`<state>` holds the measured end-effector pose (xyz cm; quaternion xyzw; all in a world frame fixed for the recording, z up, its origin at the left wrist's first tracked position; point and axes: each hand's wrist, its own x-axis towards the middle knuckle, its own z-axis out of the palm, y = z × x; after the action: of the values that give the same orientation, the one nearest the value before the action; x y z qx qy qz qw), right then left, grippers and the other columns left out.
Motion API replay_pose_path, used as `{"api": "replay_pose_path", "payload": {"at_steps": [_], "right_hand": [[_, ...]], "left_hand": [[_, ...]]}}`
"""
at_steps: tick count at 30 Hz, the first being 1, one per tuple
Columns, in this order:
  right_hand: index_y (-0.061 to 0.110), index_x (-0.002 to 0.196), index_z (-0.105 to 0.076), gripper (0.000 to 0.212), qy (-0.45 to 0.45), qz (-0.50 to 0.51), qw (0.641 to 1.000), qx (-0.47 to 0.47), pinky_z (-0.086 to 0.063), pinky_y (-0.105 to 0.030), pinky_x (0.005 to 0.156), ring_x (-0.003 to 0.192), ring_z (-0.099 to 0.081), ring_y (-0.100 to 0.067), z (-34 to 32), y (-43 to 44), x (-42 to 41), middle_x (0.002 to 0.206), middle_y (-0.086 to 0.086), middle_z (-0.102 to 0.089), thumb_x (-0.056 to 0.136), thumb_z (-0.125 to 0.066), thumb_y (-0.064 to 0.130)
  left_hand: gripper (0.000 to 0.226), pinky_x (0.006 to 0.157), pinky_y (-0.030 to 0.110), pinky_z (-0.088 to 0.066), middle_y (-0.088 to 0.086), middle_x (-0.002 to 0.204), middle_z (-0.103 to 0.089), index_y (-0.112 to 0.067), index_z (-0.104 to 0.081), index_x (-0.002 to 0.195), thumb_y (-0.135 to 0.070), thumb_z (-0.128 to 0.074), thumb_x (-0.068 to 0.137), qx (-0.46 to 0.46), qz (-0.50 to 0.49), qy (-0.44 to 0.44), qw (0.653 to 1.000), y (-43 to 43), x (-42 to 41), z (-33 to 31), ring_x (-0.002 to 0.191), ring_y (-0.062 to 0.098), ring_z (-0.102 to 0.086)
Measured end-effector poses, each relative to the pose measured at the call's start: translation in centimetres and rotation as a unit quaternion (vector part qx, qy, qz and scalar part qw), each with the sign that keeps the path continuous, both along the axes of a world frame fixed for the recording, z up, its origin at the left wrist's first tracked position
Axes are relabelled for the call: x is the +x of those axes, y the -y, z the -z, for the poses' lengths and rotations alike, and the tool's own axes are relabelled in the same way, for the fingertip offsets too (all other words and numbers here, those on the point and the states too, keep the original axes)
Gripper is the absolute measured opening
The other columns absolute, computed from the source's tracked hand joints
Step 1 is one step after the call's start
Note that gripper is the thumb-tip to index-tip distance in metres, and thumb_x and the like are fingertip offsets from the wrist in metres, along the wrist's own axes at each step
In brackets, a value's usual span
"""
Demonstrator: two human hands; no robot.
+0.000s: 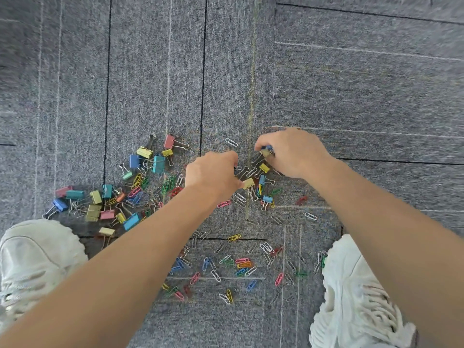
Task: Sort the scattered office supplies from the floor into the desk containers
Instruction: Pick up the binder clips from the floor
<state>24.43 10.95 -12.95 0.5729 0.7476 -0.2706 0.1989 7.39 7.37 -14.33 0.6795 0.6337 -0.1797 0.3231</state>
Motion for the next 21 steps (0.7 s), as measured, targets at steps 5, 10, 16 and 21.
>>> {"api": "replay_pose_path", "payload": {"at_steps": [5,10,16,21], "right_hand": [[0.036,0.119,-0.057,0.037,0.056,-0.073,0.995,0.034,-0.036,-0.03,0.057,0.063,-0.05,-0.021,0.1,0.0,-0.7,0.076,0.002,-0.048,0.095,-0.055,0.008],[0.022,0.098,-0.061,0.015,0.097,-0.063,0.99,0.079,-0.035,-0.031,0.057,0.052,-0.046,-0.019,0.8,1.0,-0.7,0.063,0.001,-0.047,0.095,-0.056,0.009],[0.019,0.107,-0.063,0.022,0.115,-0.036,0.99,0.077,-0.037,-0.031,0.058,0.066,-0.054,-0.025,0.9,1.9,1.2,0.078,-0.004,-0.055,0.097,-0.058,0.038],[0.021,0.112,-0.064,0.027,0.114,-0.007,0.991,0.071,-0.042,-0.033,0.062,0.078,-0.064,-0.028,1.2,2.6,1.6,0.092,-0.007,-0.065,0.094,-0.061,0.041]], "left_hand": [[0.024,0.065,0.034,-0.043,0.005,0.093,-0.067,-0.024,-0.062,0.114,-0.024,-0.068,0.091,0.032,0.1,-0.053,0.993,0.9,1.1,0.0,0.084,0.029,-0.065],[0.018,0.064,0.033,-0.045,0.002,0.086,-0.066,-0.024,-0.065,0.108,-0.019,-0.059,0.093,0.033,0.104,-0.027,0.994,1.6,1.2,0.7,0.075,0.026,-0.061],[0.013,0.072,0.04,-0.059,-0.002,0.086,-0.063,-0.028,-0.056,0.099,-0.04,-0.055,0.094,0.042,0.022,0.102,0.994,2.1,-1.5,1.7,0.076,0.022,-0.064],[0.008,0.063,0.034,-0.053,0.001,0.08,-0.056,-0.019,-0.052,0.086,-0.025,-0.056,0.09,0.047,-0.041,0.19,0.98,2.3,-2.2,1.5,0.07,0.021,-0.058]]}}
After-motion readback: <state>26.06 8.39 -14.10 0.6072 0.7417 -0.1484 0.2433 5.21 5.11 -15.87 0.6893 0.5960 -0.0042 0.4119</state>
